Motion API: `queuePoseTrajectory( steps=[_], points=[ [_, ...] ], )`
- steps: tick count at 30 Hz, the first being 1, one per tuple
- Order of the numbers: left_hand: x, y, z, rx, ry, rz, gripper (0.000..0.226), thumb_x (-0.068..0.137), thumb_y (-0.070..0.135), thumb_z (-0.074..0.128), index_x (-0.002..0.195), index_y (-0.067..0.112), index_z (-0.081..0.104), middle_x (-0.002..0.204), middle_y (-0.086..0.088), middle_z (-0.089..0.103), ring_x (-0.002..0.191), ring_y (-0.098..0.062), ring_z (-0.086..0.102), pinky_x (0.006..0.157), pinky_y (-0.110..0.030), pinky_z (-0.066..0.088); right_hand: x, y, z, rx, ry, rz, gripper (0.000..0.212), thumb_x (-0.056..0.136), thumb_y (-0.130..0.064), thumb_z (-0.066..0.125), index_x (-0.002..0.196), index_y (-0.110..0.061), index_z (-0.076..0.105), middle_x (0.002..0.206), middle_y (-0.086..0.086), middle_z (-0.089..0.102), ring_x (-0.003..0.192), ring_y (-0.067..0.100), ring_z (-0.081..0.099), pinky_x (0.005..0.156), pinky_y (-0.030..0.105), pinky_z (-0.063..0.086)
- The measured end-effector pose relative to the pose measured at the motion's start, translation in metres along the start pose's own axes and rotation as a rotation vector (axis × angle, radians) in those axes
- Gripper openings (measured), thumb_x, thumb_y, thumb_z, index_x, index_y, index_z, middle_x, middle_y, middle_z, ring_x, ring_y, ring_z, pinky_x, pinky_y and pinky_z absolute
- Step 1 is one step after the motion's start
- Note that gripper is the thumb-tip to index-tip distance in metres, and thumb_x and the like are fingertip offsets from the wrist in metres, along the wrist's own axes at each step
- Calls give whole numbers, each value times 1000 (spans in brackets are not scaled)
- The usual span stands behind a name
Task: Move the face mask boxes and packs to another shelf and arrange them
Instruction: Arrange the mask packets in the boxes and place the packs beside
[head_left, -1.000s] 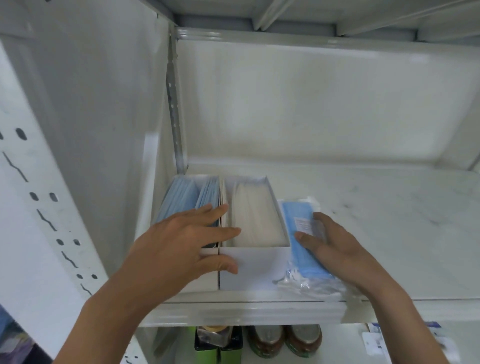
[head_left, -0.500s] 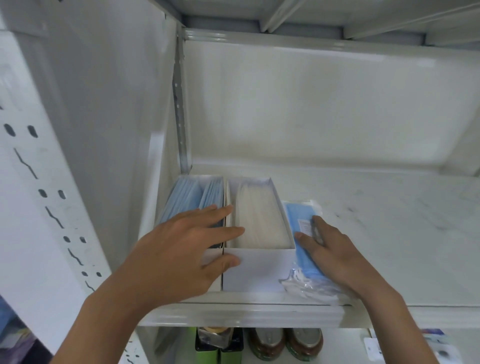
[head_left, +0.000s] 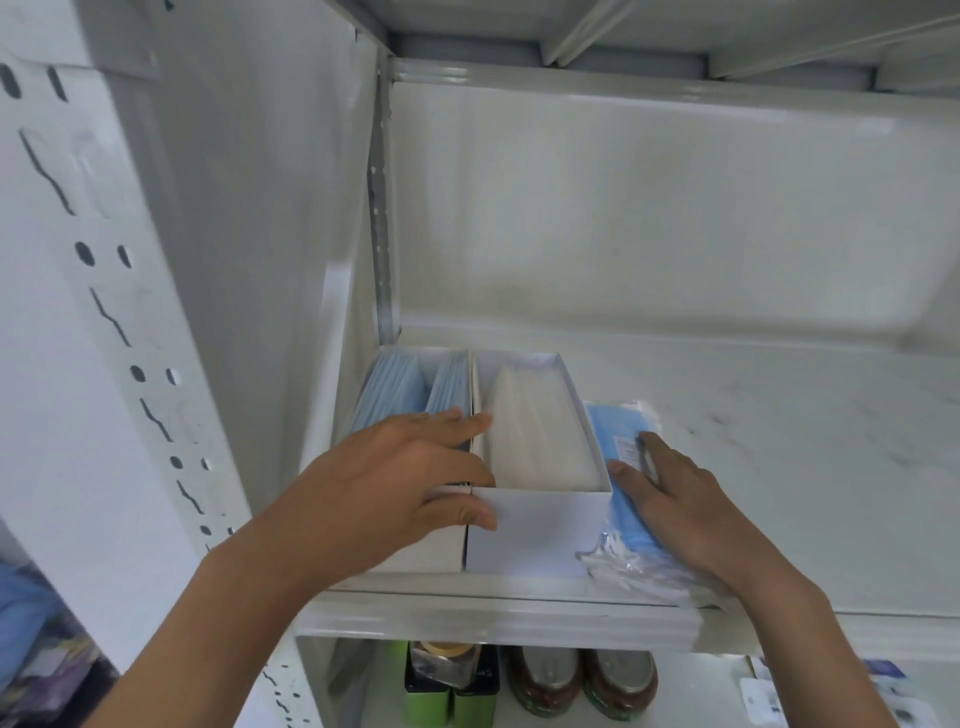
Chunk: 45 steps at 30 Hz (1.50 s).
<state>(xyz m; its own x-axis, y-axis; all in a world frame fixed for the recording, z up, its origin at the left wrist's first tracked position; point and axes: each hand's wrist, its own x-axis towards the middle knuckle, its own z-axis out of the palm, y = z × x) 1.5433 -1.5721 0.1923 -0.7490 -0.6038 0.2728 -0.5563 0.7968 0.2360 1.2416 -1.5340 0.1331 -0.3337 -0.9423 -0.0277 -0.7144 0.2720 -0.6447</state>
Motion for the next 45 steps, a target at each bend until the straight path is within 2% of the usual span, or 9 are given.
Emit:
queuePoseTrajectory(
  steps=[7,11,16,22,27,29,34,39,45],
  points=[
    [-1,-1,0,9,11,17,51,86,72,43,110,42,75,152,20,47,147,-3,35,116,-38,39,-1,1,2,12,8,-7,72,97,-62,39,159,-30,22,156,1,39,145,25,29,107,40,28],
    [-3,0,0,-38,111,-10,57,83,78,49,123,44,70,149,24,50,140,7,37,116,-29,37,-6,4,-2,140,59,-28,76,96,-68,39,160,-34,17,168,-3,22,154,19,18,122,43,20],
    [-9,5,1,-29,305,-16,50,91,67,49,124,35,71,135,19,64,125,11,48,106,-12,31,-20,-15,-14,62,378,-318,54,103,-53,42,145,-22,54,155,0,47,145,19,37,119,36,27],
    [-7,10,1,69,281,19,47,101,55,42,117,26,74,125,11,72,120,-3,58,107,-25,41,-47,-55,-1,-151,256,-525,57,102,-58,32,143,-28,58,156,-12,43,146,6,26,121,28,16],
    [9,25,0,41,215,70,33,107,34,41,124,25,68,120,12,71,113,-5,61,104,-32,47,-52,-74,4,-199,169,-534,51,103,-45,30,141,-26,58,160,-4,38,151,18,22,124,33,11],
    [15,28,4,48,165,50,29,105,22,45,126,23,66,117,8,71,106,-9,62,98,-35,49,-51,-78,4,-235,125,-530,49,105,-40,29,144,-30,56,152,-5,48,146,20,32,122,39,18],
    [29,32,3,56,110,-31,44,95,4,52,132,26,63,111,-3,67,99,-20,62,89,-39,52,-48,-89,-1,-335,178,-482,38,101,-42,41,132,-39,61,87,-14,67,98,18,56,107,44,35],
    [47,36,-4,43,15,-100,35,85,4,60,110,28,70,90,0,69,83,-19,62,79,-42,55,-39,-99,-6,-335,123,-390,43,91,-46,44,132,-40,55,84,-13,69,100,16,59,112,49,29],
    [62,36,-5,-16,10,-164,8,87,18,73,93,21,78,86,-4,75,79,-21,70,74,-41,59,-27,-107,-7,-360,0,-381,39,88,-47,51,125,-40,60,77,-16,57,83,13,49,87,36,33]
  ],
)
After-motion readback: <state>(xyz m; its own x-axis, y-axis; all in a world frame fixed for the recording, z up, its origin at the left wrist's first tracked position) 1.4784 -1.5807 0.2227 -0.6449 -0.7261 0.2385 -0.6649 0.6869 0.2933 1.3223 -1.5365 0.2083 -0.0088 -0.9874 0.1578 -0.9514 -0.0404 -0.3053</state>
